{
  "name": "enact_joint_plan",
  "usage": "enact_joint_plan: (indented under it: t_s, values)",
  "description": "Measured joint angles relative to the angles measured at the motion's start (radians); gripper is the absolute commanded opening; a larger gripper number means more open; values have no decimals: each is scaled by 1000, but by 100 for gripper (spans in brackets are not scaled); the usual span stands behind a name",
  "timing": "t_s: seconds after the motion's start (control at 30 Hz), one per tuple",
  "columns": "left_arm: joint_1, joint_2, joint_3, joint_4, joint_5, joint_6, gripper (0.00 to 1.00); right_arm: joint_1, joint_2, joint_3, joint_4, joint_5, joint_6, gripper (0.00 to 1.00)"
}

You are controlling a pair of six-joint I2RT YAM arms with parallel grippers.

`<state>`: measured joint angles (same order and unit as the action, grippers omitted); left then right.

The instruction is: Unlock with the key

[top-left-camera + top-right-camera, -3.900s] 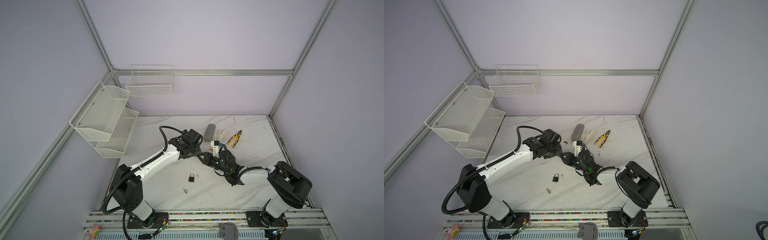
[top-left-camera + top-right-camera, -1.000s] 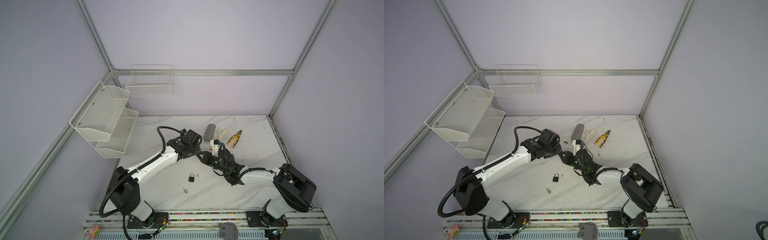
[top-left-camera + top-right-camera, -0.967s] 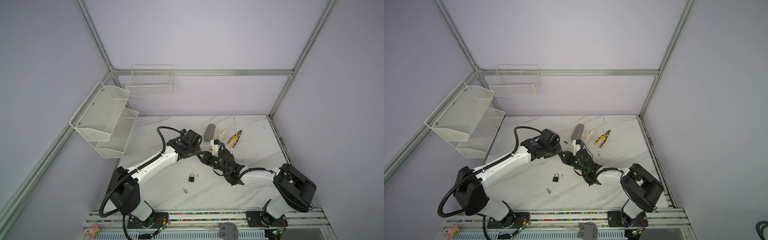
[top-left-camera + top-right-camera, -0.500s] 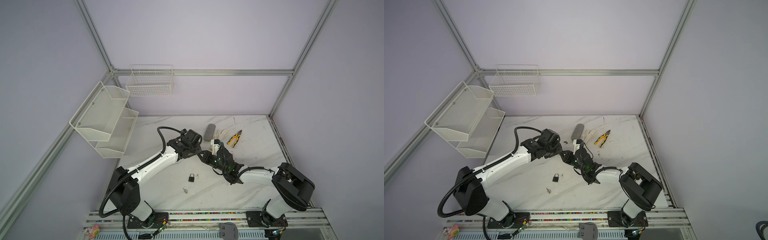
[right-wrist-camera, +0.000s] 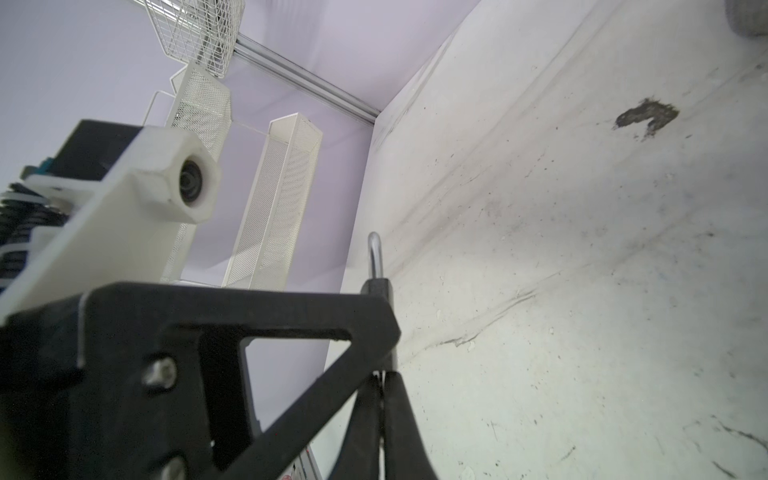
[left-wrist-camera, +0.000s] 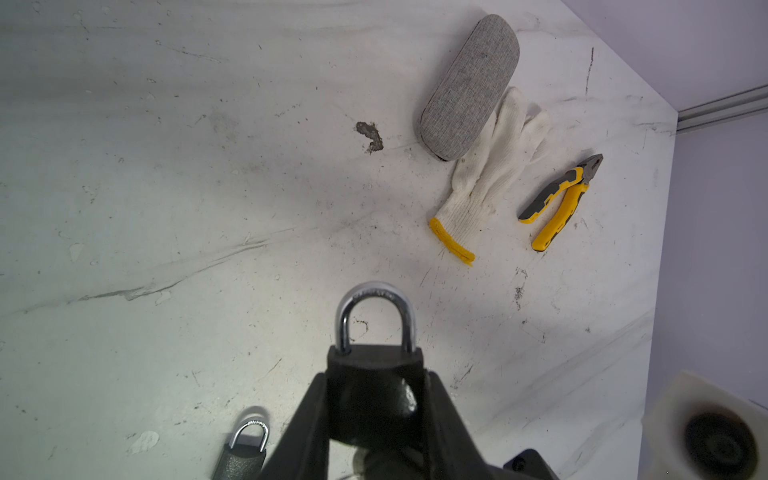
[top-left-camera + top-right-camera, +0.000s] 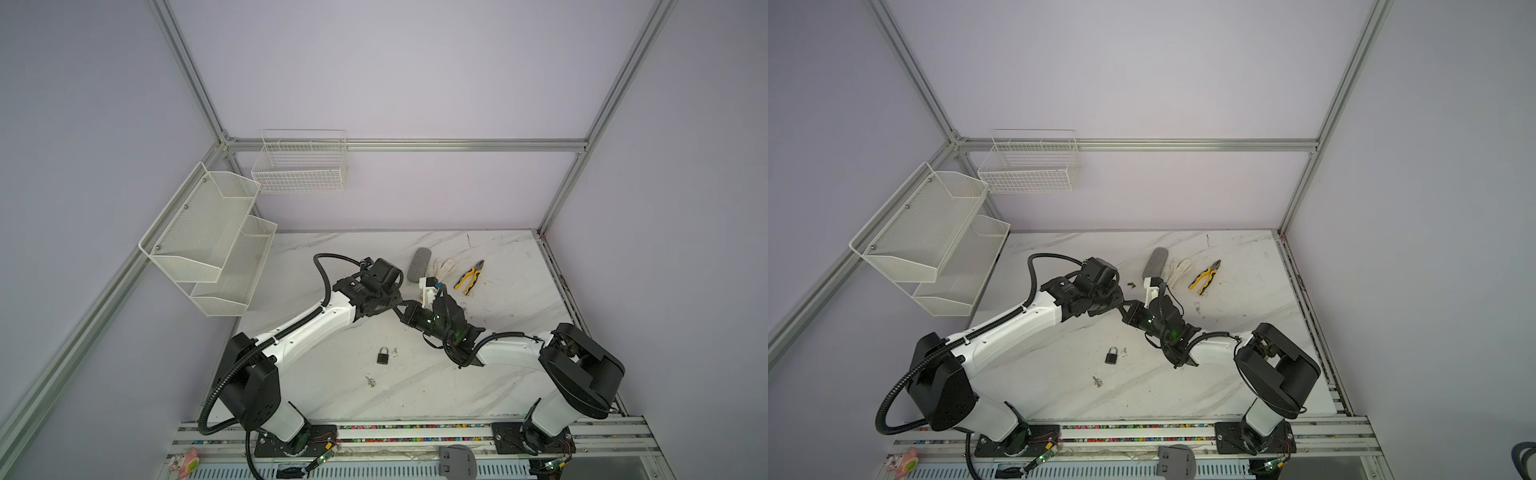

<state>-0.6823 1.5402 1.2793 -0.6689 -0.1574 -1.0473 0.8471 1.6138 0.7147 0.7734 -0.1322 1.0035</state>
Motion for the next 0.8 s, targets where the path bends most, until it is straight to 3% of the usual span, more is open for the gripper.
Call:
enact_joint_plan:
  t_s: [0.8]
  values:
    - [14, -155, -144, 153, 28, -128, 0, -17, 0, -23, 143, -115, 163, 0]
